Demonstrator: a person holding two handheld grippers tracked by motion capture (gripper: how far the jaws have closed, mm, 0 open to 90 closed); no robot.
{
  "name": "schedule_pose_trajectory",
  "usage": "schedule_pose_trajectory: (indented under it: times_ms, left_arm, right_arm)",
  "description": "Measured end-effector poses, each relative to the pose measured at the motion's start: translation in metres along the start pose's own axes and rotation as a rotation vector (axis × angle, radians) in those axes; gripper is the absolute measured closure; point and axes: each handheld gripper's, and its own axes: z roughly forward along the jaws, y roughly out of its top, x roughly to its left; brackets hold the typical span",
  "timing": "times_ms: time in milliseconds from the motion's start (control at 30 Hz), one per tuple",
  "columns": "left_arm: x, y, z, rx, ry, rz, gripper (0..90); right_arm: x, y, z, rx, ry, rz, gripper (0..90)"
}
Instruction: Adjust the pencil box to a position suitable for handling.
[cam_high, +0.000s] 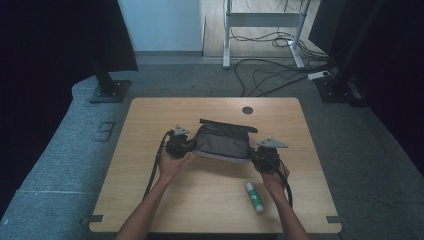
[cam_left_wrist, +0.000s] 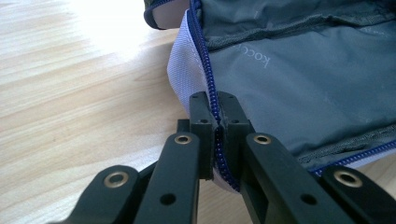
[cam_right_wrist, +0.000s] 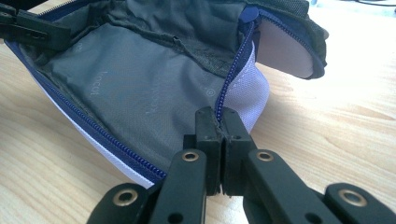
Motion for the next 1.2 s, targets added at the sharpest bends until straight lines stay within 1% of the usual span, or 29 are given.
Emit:
schedule_pose_trajectory:
  times_ms: [167,300,500,567,800,1067,1200]
  left_arm:
    - [-0.003,-0.005,-0.002,0.007,-0.007,0.006,86.5]
    - [-0.004,-0.013,-0.002,0.019,-0.011,0.006,86.5]
    - [-0.004,-0.021,0.001,0.036,-0.009,0.004,86.3]
    - [-0.004,-0.023,0.002,0.042,-0.008,0.008,86.2]
    - [-0.004,-0.028,0.005,0.061,-0.005,0.004,85.3]
    - [-0.002,-0.036,0.012,0.079,-0.006,-0.013,82.7]
    - [-0.001,-0.037,0.013,0.082,-0.005,-0.012,79.9]
  right_arm:
    - [0.001,-0.007,-0.003,0.004,0.005,0.000,87.1]
    - [0.002,-0.013,-0.003,0.013,0.012,-0.002,87.1]
    - [0.004,-0.022,0.003,0.044,0.016,0.000,87.1]
    - [0.003,-0.024,0.005,0.054,0.020,0.002,87.1]
    - [0.004,-0.034,0.012,0.086,0.027,0.006,86.9]
    - [0.004,-0.039,0.022,0.131,0.029,0.006,86.0]
    - [0.003,-0.040,0.025,0.141,0.030,0.008,84.8]
